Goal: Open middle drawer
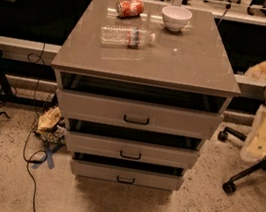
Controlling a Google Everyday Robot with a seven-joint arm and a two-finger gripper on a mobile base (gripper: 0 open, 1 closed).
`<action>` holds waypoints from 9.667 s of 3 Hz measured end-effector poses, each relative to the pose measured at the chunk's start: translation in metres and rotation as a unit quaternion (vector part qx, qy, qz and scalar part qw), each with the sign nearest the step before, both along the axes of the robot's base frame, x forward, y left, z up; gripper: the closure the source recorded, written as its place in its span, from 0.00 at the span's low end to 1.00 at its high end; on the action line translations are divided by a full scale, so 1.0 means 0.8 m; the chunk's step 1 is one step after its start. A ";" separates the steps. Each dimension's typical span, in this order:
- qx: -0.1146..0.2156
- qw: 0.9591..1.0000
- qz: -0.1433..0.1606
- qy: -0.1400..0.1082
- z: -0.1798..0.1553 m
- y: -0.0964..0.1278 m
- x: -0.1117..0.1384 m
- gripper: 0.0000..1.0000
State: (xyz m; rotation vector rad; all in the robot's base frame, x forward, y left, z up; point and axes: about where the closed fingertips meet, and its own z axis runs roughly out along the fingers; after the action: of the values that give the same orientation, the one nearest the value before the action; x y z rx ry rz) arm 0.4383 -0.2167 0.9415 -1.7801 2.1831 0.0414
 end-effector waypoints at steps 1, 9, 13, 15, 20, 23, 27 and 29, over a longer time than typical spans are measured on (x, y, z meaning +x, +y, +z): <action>0.087 0.991 0.072 0.068 -0.112 0.013 -0.007 0.00; 0.113 0.980 0.163 0.031 -0.433 -0.084 0.048 0.00; 0.127 0.974 0.178 -0.063 -0.550 -0.019 0.069 0.00; 0.100 0.980 0.141 -0.101 -0.610 0.007 0.112 0.00; 0.048 0.981 0.057 -0.182 -0.656 0.072 0.264 0.00; 0.055 0.985 0.057 -0.153 -0.650 0.066 0.221 0.66; 0.059 0.987 0.048 -0.143 -0.645 0.057 0.199 0.83; 0.060 0.987 0.049 -0.142 -0.646 0.059 0.198 0.29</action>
Offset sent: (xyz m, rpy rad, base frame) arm -0.0041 0.0092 -0.0790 0.1540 0.1203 0.1224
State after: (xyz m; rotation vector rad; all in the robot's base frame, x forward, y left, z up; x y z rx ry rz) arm 0.5970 -0.1696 0.4246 -1.7084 1.8546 -0.0557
